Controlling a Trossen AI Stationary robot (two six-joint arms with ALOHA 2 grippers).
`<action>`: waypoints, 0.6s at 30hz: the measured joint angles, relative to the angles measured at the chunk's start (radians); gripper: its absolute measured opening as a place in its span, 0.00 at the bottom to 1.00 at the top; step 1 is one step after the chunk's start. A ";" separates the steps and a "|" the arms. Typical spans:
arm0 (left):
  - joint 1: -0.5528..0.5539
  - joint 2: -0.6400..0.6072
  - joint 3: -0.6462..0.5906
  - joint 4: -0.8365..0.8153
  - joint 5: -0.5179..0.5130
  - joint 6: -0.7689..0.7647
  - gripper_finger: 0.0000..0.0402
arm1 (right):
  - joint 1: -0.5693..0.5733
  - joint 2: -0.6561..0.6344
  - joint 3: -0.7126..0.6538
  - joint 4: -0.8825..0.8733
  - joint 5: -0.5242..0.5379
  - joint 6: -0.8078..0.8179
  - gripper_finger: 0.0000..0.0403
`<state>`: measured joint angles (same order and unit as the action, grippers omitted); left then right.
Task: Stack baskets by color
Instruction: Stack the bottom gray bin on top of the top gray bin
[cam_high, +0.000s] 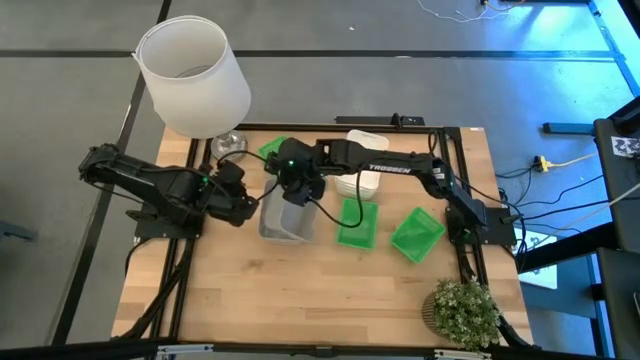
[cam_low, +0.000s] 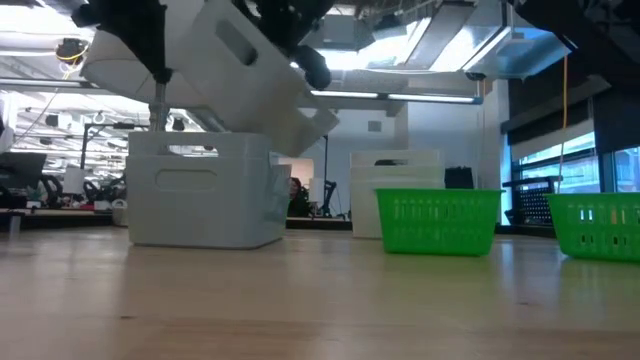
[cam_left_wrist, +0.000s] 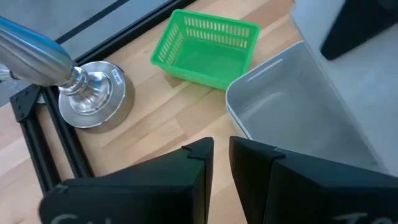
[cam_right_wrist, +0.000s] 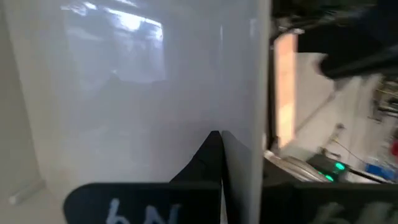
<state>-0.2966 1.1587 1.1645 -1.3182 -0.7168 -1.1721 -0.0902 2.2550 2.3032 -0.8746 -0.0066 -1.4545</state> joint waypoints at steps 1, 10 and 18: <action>0.000 0.000 0.000 -0.001 0.000 0.000 0.11 | 0.000 0.000 0.000 -0.027 -0.003 -0.017 0.00; 0.000 0.000 0.000 -0.006 -0.003 0.000 0.11 | -0.002 0.000 0.001 -0.064 -0.059 -0.069 0.00; 0.000 0.000 0.000 -0.007 0.005 -0.001 0.11 | -0.001 0.000 -0.013 -0.051 -0.059 -0.088 0.03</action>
<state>-0.2970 1.1591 1.1645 -1.3249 -0.7114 -1.1732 -0.0914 2.2555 2.2897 -0.9260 -0.0654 -1.5422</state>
